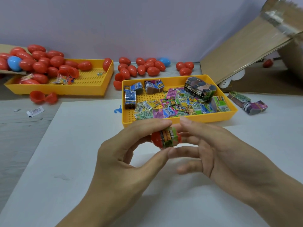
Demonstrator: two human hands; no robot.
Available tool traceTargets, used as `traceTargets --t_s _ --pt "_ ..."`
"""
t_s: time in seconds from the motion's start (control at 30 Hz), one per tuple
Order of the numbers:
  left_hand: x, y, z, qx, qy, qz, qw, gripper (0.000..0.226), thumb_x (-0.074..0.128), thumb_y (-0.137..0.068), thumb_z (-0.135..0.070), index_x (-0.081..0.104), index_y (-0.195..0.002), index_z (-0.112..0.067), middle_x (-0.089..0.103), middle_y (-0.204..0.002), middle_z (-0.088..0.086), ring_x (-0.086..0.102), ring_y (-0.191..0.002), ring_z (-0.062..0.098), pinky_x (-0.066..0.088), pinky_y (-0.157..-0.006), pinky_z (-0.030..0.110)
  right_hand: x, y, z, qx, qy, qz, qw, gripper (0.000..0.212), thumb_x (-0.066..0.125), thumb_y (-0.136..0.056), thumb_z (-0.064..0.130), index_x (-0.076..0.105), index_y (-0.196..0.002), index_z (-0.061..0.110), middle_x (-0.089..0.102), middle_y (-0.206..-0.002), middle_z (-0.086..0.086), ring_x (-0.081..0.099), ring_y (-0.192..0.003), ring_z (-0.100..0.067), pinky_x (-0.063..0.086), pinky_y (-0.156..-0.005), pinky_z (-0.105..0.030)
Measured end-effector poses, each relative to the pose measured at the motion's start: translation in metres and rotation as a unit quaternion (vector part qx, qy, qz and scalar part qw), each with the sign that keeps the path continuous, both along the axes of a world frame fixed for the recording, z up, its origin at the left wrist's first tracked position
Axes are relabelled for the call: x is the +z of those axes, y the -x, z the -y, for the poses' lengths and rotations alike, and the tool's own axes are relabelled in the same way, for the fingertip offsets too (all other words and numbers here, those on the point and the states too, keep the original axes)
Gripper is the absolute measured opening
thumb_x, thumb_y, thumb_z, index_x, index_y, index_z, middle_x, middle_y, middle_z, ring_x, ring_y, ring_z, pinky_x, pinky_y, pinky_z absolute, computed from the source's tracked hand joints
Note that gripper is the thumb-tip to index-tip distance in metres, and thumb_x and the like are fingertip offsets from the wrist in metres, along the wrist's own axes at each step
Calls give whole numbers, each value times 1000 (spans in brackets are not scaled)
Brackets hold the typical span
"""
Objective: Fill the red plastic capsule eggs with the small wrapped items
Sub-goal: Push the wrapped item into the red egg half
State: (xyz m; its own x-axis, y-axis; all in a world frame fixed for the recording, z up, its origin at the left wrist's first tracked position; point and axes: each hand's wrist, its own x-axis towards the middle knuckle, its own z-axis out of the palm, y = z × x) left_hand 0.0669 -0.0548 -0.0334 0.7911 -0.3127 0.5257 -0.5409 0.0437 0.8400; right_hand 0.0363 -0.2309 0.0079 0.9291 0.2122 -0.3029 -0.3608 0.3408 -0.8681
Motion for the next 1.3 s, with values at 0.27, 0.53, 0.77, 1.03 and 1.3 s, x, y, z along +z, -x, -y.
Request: traceTargets --t_s 0.27,0.53,0.77,1.03,1.3 --pt "5 6 2 -15 29 -182 983 37 67 -79 -50 72 -111 -32 71 -97 4 69 -80 20 55 -68 29 -10 6 -3 -80 229 225 944 28 83 -69 16 75 -94 25 76 -89 0 73 -85 -16 59 -62 -28" --pt "3 3 2 -9 88 -164 983 51 80 -74 -9 68 -122 -23 74 -102 3 72 -95 18 56 -80 22 -6 3 1 -111 168 184 962 20 70 -75 16 76 -93 14 75 -90 -5 72 -87 -16 59 -60 -30" --pt "-1 4 1 -57 63 -90 992 67 68 -79 5 49 -138 -20 66 -123 7 62 -119 31 52 -95 30 -6 5 -2 -65 191 187 961 15 72 -79 27 78 -89 17 75 -79 -10 73 -67 -21 53 -47 -27" --pt "4 2 3 -15 76 -202 976 27 70 -78 -35 76 -99 -21 75 -90 8 70 -72 23 58 -65 29 -10 4 0 -62 227 257 937 30 74 -74 8 76 -99 25 75 -93 -1 71 -87 -18 57 -59 -27" --pt "8 2 1 -40 103 -128 986 37 76 -77 -8 70 -111 -18 74 -110 5 72 -101 23 56 -85 25 -3 2 4 -59 163 148 974 26 68 -77 32 78 -95 16 75 -88 -13 73 -74 -24 52 -47 -28"
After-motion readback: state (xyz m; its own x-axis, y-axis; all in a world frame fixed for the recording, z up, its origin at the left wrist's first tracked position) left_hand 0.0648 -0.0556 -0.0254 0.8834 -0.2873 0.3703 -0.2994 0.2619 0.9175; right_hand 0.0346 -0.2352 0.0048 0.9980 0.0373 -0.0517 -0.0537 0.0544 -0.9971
